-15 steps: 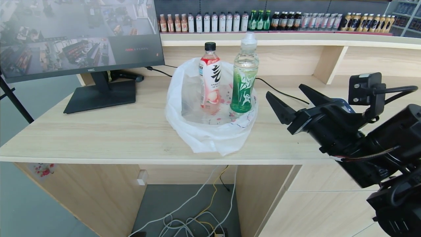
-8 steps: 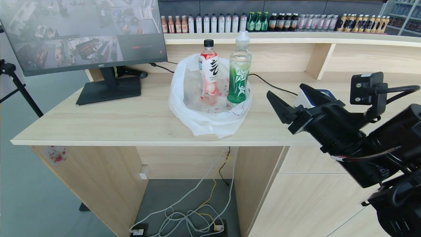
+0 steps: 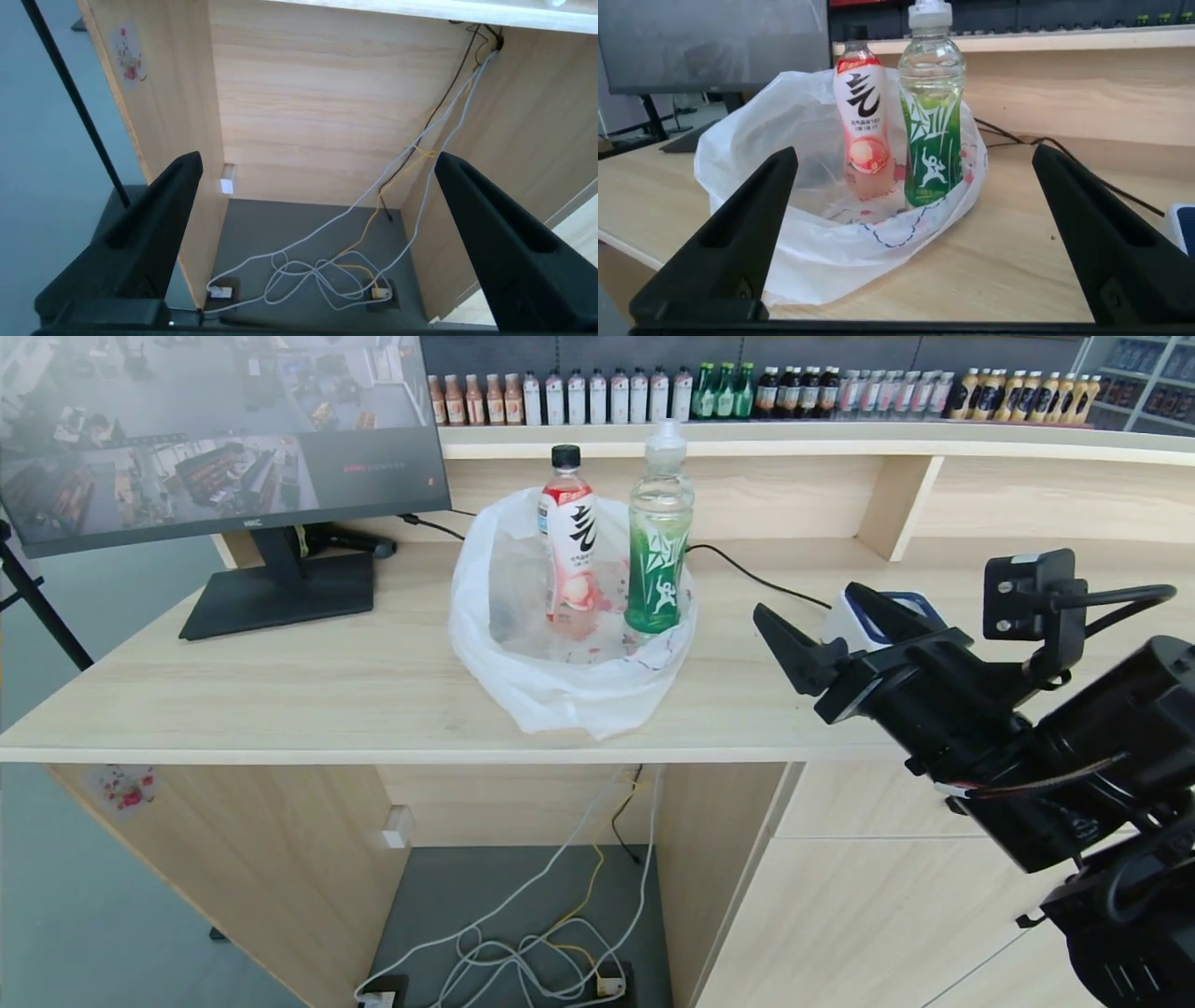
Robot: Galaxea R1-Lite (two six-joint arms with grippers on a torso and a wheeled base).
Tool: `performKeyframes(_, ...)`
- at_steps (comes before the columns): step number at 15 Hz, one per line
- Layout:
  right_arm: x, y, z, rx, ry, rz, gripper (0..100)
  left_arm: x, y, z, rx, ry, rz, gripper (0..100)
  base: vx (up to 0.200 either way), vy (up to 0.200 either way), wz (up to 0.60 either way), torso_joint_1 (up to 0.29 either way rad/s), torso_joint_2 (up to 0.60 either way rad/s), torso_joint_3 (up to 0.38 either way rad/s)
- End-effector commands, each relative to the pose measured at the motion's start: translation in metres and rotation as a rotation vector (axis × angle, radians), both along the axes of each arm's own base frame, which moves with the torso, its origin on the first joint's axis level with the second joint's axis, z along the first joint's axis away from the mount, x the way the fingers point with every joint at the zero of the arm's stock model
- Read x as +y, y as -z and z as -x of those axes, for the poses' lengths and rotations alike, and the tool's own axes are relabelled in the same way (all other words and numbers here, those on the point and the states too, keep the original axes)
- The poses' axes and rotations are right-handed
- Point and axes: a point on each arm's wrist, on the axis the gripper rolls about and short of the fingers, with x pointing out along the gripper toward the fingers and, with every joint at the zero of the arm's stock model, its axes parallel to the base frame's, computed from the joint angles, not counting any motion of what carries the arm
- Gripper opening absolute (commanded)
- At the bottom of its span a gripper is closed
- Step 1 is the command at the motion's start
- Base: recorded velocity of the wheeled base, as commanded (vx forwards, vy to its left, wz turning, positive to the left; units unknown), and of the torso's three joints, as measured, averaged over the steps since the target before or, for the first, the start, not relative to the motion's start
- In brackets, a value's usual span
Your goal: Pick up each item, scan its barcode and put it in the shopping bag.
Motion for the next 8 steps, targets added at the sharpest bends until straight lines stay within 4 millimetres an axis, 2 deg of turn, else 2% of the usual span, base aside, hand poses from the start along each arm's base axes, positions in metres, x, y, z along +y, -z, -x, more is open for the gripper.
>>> performKeyframes(1, -0.001, 0.002, 0.002, 0.004, -0.001, 0.003, 100, 0.0, 0.0, 0.0, 0.0, 0.002, 0.001, 100, 0.0, -0.2, 0.0, 0.012, 0.02, -0.002)
performKeyframes(6, -0.018, 0.006, -0.004, 0.026, 0.058, 0.0, 100, 0.0, 0.0, 0.0, 0.0, 0.002, 0.002, 100, 0.0, -0.2, 0.0, 0.001, 0.0, 0.005)
performKeyframes(8, -0.018, 0.006, -0.004, 0.027, 0.059, -0.003, 100, 0.0, 0.0, 0.0, 0.0, -0.001, 0.002, 100, 0.0, -0.2, 0.0, 0.005, 0.0, 0.005)
